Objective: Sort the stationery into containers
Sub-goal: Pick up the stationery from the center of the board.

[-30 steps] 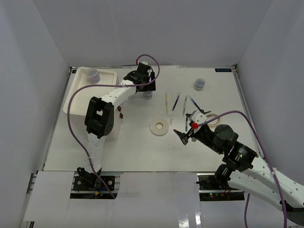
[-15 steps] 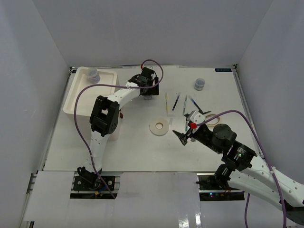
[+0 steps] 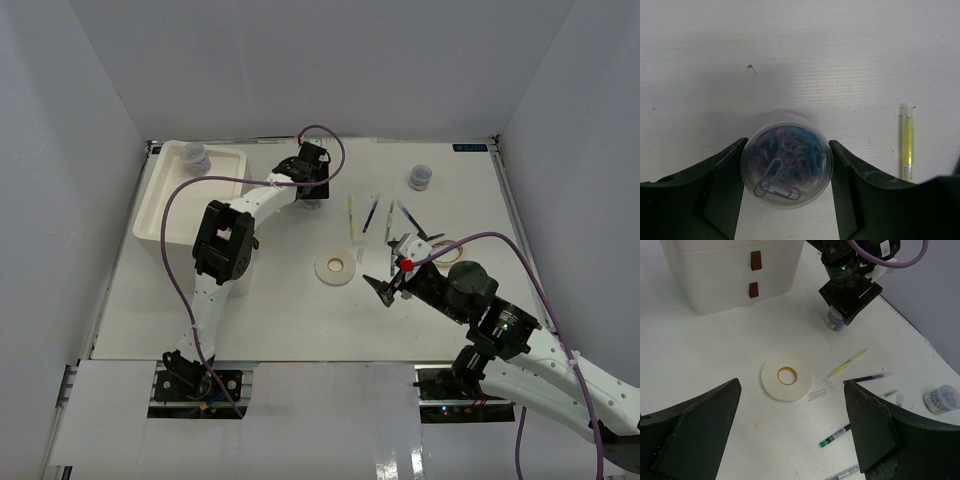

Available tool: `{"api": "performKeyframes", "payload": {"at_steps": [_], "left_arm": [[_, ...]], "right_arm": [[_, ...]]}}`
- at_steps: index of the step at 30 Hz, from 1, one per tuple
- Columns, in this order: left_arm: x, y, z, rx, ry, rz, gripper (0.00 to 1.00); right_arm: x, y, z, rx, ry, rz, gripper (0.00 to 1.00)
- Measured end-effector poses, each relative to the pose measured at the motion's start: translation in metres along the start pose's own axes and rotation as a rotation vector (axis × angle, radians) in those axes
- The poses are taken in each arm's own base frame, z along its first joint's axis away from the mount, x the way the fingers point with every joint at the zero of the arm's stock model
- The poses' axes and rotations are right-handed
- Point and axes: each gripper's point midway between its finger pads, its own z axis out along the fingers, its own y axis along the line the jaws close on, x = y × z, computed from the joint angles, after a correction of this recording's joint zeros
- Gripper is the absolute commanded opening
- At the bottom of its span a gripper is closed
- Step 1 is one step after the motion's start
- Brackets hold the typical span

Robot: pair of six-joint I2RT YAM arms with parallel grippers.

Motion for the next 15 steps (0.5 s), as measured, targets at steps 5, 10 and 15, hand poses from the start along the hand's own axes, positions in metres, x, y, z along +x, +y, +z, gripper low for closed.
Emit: {"api": "performKeyframes", "payload": {"at_steps": [5,10,15], "left_arm": [[0.000,-0.001,0.000,0.008,-0.001,0.011,0.45],[-0.006,-0.006,-0.011,0.033,-0.006,0.017,0.44],[-0.049,-0.015,-0.077,0.091,-0.078,0.012,0.45]], "right_arm": [[0.000,0.000,0.000,-0.002,0.000,0.000,0.90],[-0.001,0.000,-0.001,0.000,-0.004,0.000,0.90],[-0.007,-0.003,-0.006,0.014,-0.028,0.002,0.90]]}}
